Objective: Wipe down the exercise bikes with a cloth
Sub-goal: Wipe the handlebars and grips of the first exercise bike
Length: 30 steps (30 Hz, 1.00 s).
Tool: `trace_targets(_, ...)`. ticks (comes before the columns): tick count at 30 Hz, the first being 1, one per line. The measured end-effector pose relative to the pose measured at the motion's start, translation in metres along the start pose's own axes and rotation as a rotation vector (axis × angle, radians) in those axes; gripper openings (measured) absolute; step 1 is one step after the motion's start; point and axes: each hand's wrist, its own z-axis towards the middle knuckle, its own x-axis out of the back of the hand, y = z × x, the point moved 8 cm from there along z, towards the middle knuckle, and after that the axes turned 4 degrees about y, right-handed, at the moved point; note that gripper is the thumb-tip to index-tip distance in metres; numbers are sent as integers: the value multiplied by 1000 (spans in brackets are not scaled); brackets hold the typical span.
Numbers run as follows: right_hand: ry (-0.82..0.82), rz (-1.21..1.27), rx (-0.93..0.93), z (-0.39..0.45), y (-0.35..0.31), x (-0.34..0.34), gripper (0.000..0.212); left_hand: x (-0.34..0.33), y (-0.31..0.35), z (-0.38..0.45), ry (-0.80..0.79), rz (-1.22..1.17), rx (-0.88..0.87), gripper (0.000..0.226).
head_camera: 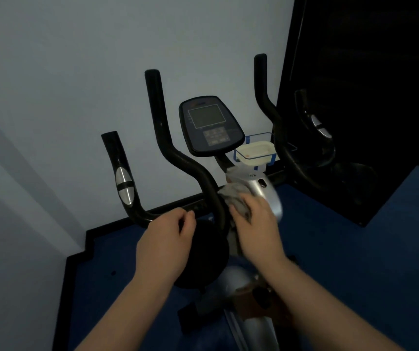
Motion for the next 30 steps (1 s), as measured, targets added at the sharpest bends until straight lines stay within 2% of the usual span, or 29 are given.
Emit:
trace_targets(5, -27, -134, 23, 30, -21, -11, 29, 2, -1, 0, 3, -31, 23, 39)
trace_targets(10, 16, 118, -54, -23, 0, -6, 30, 1, -3, -1, 17, -44, 26, 38)
trace_targets(15, -67, 41, 104, -8, -27, -2, 31, 2, -3, 0, 31, -76, 19, 37)
trace_targets(20, -172, 126, -4, -11, -35, -7, 10, -3, -11, 1, -31, -259, 81, 31)
trace_targets(23, -154, 379, -171, -39, -21, 0, 17, -8, -15, 0, -97, -421, 139, 27)
trace_targets(25, -130, 424, -273, -41, -15, 0, 18, -11, -17, -1, -129, -444, 147, 27)
trace_targets(27, -106, 401, -269, -34, -24, 0, 19, -12, -16, -2, -159, -477, 154, 27)
trace_targets(30, -151, 287, -164, -36, -50, -11, 20, -12, -14, 0, -186, -508, 143, 28)
